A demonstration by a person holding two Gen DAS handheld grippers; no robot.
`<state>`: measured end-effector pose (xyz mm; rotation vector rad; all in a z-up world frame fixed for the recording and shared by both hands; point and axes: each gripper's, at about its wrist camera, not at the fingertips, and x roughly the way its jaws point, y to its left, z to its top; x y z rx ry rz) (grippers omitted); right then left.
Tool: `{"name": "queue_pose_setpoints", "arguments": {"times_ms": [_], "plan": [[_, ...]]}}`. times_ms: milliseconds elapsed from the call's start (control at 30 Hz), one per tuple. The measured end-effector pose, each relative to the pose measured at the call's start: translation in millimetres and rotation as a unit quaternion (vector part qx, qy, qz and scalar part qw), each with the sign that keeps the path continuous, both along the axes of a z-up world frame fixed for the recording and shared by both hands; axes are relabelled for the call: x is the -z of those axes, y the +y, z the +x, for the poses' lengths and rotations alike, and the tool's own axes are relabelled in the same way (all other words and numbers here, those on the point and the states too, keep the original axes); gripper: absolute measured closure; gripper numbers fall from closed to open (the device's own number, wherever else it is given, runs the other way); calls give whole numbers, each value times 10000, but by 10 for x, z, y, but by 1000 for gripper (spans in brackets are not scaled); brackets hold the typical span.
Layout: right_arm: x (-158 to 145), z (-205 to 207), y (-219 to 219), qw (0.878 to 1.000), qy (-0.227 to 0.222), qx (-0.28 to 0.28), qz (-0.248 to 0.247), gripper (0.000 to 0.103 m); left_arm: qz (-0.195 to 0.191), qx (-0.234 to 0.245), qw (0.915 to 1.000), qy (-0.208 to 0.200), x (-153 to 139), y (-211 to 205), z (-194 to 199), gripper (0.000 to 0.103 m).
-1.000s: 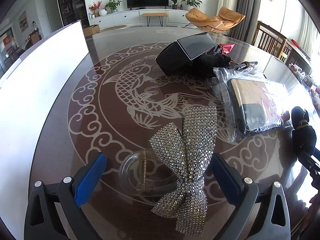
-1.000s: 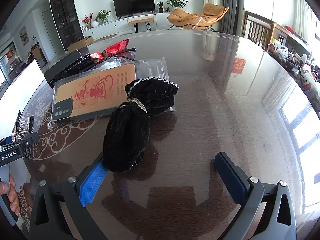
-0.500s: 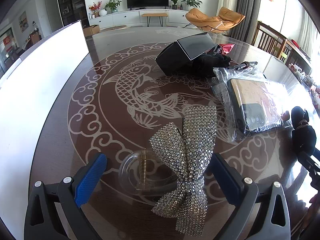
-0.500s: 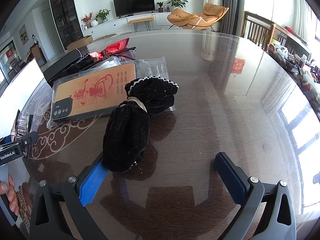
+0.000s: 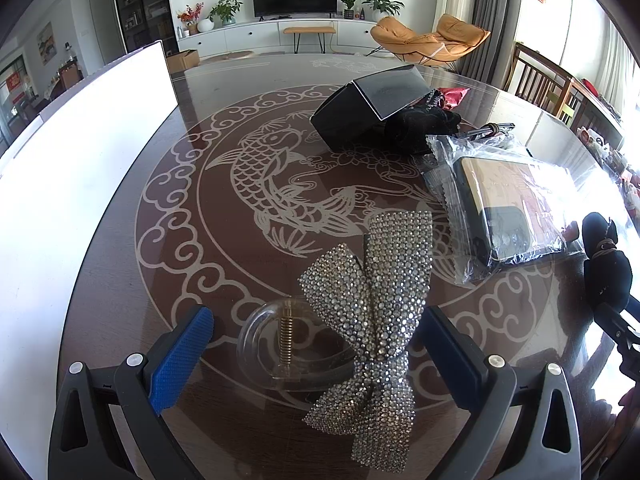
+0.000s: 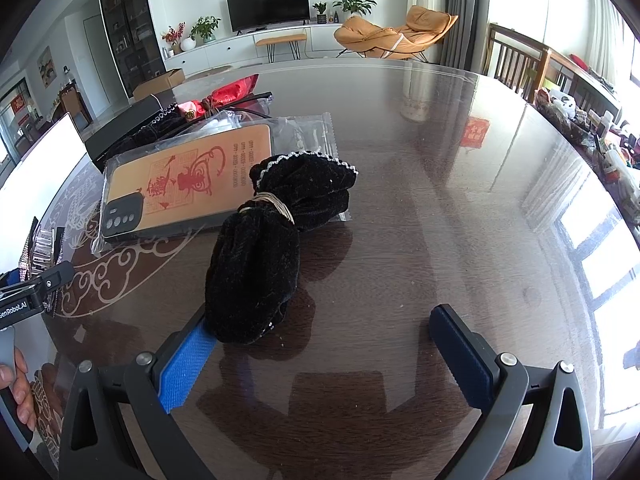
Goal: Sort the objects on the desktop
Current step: 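Lift the bow clip with the left tool while the right tool aligns over the pouch, then lower the right tool onto the black velvet pouch and close on it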
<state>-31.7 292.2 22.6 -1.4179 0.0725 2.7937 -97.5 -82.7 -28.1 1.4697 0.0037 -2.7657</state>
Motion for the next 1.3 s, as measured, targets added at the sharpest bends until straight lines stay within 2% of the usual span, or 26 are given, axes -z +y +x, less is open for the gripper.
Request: {"name": "queue_pose_setpoints", "arguments": {"times_ms": [200,233,333,400,433,533,633,733,767,800,833,867,1033,1133,1200,1233,1267,1300], "plan": [[-8,9,15,9999,42,-27,-102,0,0,-4,10000,1,2,-1,-1,0],[-27,32,46,9995,148,-83,-279,0,0,-3,10000,2,3,0,-2,0],[-169,236,246,9917,843,-131,-960,0,0,-2,10000,1,5,-2,-2,0],[-238,387,362,9855,1200,-85,-1196,0,-7,-6,10000,4,-1,1,-3,0],[-246,428,389,9847,1233,-51,-1233,0,-7,-9,10000,5,-6,4,-4,0],[-230,362,359,9858,996,-74,-1348,0,-5,-11,10000,8,-13,6,-6,0],[-268,119,208,9891,768,-183,-1242,0,-8,-8,10000,6,-11,5,-7,0],[-175,-274,32,9956,144,-154,-908,2,-8,-10,10000,6,-8,7,-6,0],[-115,-380,-8,9966,-59,-133,-813,18,-8,-11,10000,7,-7,8,-6,0],[-87,-430,-29,9973,-103,-122,-710,44,-8,-11,10000,6,-7,8,-6,0],[-109,-433,-69,9993,11,-90,-360,59,-4,-9,10000,6,-8,7,-6,0],[-100,-448,-108,9995,-31,-181,-267,71,-5,-9,10000,10,-14,14,-6,0],[-150,-87,-157,9963,-32,-652,-552,72,5,-6,10000,9,-12,16,-4,0],[-137,275,-252,9925,40,-1122,-488,71,17,85,10000,-13,-25,37,14,0],[-97,412,-285,9914,-4,-1227,-459,69,4,286,9996,-65,-42,44,32,0],[-103,446,-273,9911,-25,-1238,-482,66,-7,415,9991,-114,-47,41,26,0],[-110,453,-257,9907,-101,-1255,-519,58,-7,540,9984,-187,-55,36,9,0],[-106,443,-260,9899,-195,-1284,-559,45,-20,663,9974,-293,-64,29,-7,0]]}}
